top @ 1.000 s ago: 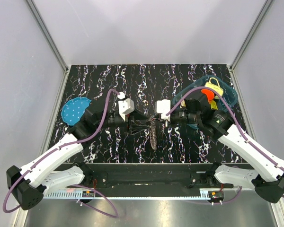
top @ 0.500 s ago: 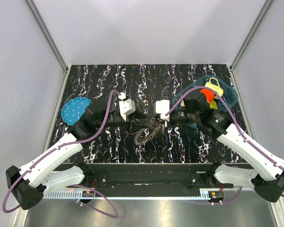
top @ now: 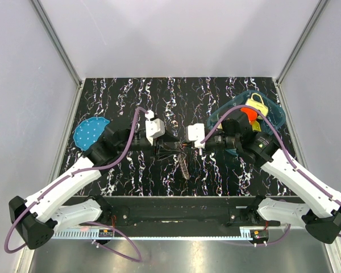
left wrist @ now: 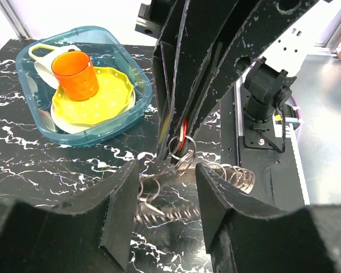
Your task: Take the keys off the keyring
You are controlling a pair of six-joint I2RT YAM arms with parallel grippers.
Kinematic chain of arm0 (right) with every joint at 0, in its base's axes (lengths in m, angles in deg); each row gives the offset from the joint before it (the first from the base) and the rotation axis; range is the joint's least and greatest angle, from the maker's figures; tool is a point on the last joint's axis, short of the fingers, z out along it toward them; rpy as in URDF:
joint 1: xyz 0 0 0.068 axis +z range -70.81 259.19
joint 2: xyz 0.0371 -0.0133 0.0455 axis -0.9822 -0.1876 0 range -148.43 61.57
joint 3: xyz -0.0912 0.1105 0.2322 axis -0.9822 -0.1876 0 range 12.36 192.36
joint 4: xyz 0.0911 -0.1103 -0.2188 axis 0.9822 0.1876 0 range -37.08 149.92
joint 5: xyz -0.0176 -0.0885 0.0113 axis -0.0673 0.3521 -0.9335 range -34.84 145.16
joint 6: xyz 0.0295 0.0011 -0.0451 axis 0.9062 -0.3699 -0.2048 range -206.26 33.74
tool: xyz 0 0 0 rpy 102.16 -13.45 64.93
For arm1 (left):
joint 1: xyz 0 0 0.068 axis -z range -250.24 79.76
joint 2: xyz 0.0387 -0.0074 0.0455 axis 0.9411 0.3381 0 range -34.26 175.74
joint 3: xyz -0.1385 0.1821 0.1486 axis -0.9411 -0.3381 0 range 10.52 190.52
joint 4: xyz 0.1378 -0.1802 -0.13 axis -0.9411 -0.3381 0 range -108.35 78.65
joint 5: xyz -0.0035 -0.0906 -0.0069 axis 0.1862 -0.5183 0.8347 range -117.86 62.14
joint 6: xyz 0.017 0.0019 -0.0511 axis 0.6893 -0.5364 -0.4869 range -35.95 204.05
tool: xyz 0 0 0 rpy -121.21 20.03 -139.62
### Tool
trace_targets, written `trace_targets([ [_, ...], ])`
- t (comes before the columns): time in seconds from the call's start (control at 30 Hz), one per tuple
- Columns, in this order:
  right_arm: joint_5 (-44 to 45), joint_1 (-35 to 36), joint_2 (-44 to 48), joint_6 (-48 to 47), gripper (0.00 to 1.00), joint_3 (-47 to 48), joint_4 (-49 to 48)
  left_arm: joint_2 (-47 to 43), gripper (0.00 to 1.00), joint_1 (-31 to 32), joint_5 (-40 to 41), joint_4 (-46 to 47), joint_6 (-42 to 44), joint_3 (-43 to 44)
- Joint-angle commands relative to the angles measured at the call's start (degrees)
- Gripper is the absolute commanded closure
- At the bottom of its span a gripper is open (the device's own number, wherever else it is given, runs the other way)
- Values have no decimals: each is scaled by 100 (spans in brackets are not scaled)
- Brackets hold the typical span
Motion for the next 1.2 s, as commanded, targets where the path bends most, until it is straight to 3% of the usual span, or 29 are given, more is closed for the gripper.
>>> trace_targets([
  [0.0, -206, -6, 137, -120, 100, 198, -220, 193, 53, 28, -404, 163, 99, 389],
  [0.3, -57, -15, 128, -94, 100, 163, -263, 282, 64, 28, -730, -328, 231, 539],
  [1.17, -4, -15, 93, 47, 100, 119, -413, 176, 71, 28, -792, 84, -200, 293],
])
